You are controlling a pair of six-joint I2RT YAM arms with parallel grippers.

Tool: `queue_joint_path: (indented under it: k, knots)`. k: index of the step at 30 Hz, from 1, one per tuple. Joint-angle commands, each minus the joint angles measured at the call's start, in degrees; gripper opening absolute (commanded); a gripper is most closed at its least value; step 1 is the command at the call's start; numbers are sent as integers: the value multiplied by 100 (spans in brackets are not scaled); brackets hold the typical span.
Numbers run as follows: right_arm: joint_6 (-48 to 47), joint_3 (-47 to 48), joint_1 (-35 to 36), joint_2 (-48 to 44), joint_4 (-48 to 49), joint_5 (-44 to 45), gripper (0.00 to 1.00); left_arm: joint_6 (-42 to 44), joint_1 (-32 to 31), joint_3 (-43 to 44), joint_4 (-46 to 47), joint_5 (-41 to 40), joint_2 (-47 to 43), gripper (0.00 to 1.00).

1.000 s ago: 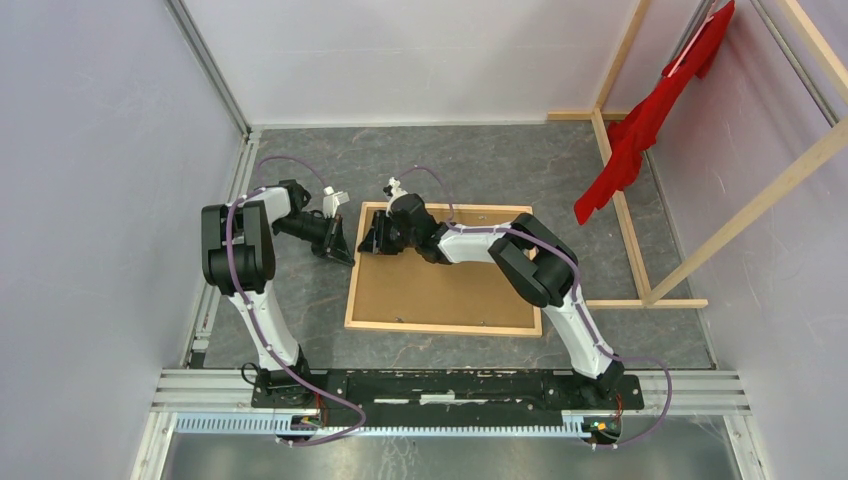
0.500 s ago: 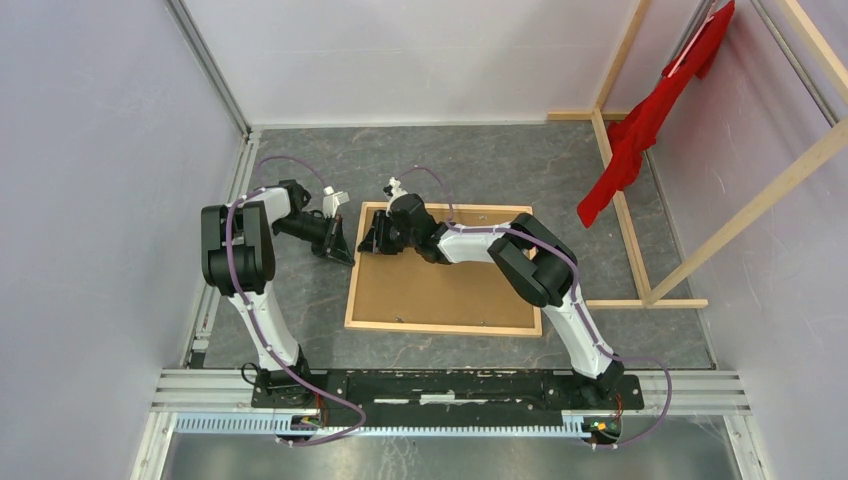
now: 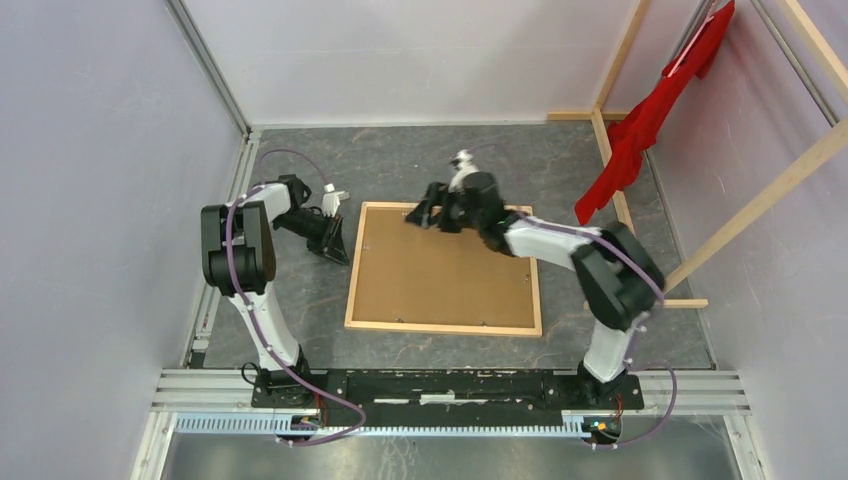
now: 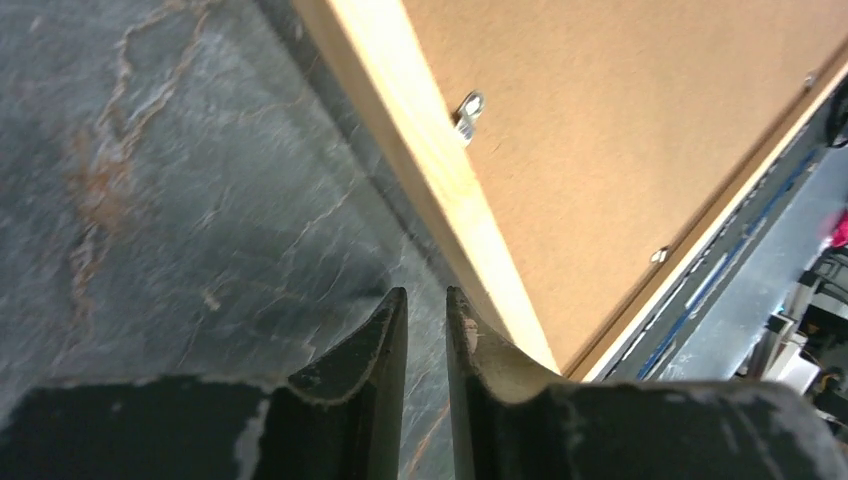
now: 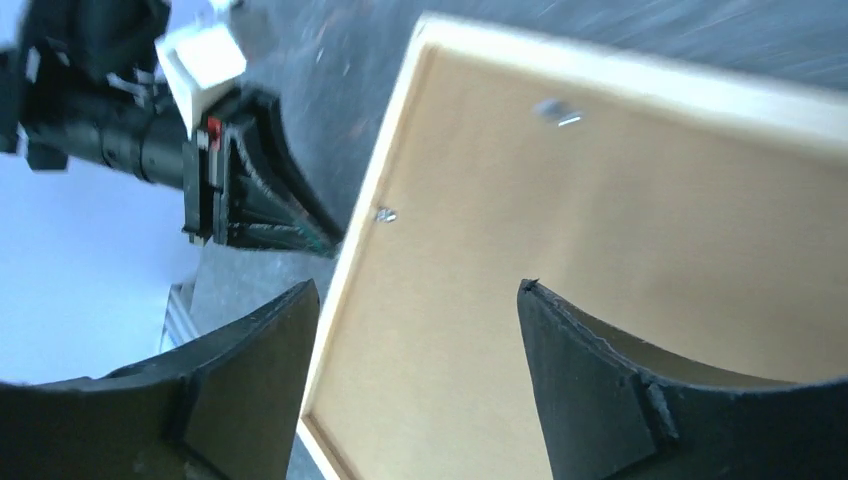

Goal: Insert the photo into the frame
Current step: Install the photo frame at the center of the board, then adjust the photo frame at the center of the board.

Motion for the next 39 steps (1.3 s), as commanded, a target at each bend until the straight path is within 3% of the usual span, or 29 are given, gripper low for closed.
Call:
queue_joint_path:
  k: [1,4,10,14,20,26,31,36,39]
  knots:
    - [-652,-1085,-807,-1400,-318,634,83,428,52,69,-15,-540,-370,30]
    - [-986,-1809,-1447,-2179,-920,1314,91,495,48,-152,90,-768,-513,34]
    - [-1253,-3017,-2391,-3128,-1149,1890,95,572,-148,-850,509,-1281,-886,38]
    - [-1284,-3268,-2577,-3169,-1115,1809,95,610,-305,-1182,670,-1464,-1084,38]
    - [-1016,-3016,-2563,-2480,-602,1083,93,655,-842,-1552,828,-1732,-1420,39]
    - [-982,-1462,-1861,-1060,-805,889,93,556,-1432,-1614,856,-1711,-1419,38]
    - [-1101,918,-1161,537,-1466,720,93,431,-2168,-1542,786,-1624,-1440,40]
    - [-1251,2987,-1055,1836,-2241,618,95,491,-2804,-1562,566,-1544,-1440,47]
    - [-1589,3775,-1101,2093,-2645,913,98,682,-2838,-1549,312,-1540,-1465,56]
